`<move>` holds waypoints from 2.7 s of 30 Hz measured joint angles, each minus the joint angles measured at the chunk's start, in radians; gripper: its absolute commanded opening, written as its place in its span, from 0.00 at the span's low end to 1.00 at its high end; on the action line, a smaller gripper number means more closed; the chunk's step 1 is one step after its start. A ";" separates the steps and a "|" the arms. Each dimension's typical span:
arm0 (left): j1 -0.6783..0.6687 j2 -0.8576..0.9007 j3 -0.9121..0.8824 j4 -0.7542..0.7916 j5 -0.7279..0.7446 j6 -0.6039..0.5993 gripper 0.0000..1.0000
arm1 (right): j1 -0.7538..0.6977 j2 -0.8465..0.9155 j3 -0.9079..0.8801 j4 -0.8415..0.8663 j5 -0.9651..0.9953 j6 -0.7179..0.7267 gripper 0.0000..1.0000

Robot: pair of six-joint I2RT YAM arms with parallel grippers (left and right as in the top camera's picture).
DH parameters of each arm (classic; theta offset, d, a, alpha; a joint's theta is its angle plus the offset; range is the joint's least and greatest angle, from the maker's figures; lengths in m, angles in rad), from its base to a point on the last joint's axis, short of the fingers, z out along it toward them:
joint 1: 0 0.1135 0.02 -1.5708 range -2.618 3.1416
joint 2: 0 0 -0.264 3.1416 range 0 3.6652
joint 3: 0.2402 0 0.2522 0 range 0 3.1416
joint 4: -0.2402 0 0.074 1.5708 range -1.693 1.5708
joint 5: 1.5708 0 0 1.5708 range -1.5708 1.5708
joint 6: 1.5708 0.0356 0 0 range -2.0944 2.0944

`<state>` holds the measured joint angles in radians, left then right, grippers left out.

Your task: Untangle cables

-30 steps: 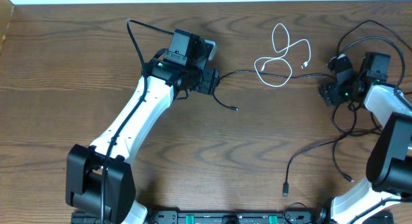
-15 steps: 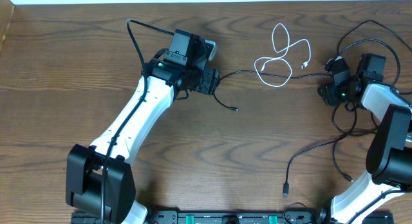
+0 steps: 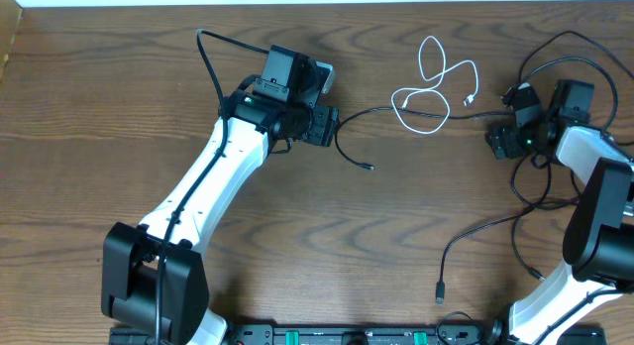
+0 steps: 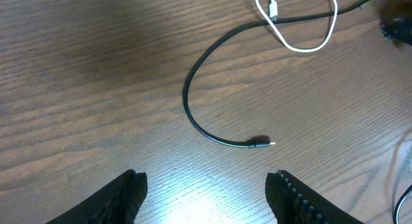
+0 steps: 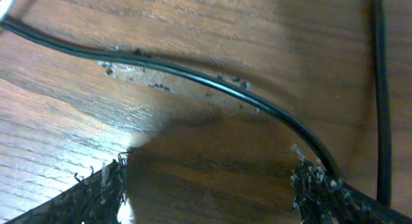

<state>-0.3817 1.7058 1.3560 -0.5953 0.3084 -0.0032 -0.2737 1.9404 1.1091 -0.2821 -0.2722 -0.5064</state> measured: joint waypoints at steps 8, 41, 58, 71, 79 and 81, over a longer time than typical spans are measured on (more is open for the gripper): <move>0.000 0.000 0.000 0.006 0.000 0.000 0.64 | 0.088 0.000 0.145 -0.147 0.009 0.004 0.88; -0.008 0.000 0.000 0.007 0.000 0.000 0.64 | 0.079 0.110 0.193 -0.126 0.103 0.028 0.01; -0.012 0.000 0.000 0.008 0.000 0.000 0.65 | 0.219 -0.251 0.414 -0.200 0.108 0.186 0.01; -0.012 0.000 0.000 0.007 0.000 0.012 0.65 | 0.306 -0.315 0.715 -0.215 0.045 0.274 0.01; -0.012 0.000 0.000 -0.009 -0.001 0.031 0.65 | 0.306 -0.315 0.895 -0.153 -0.122 0.354 0.01; -0.012 0.000 0.000 -0.012 -0.001 0.034 0.65 | 0.306 -0.315 0.932 -0.147 -0.148 0.370 0.01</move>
<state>-0.3939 1.7058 1.3560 -0.6071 0.3077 0.0311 0.0322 1.6257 2.0415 -0.4294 -0.4206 -0.1364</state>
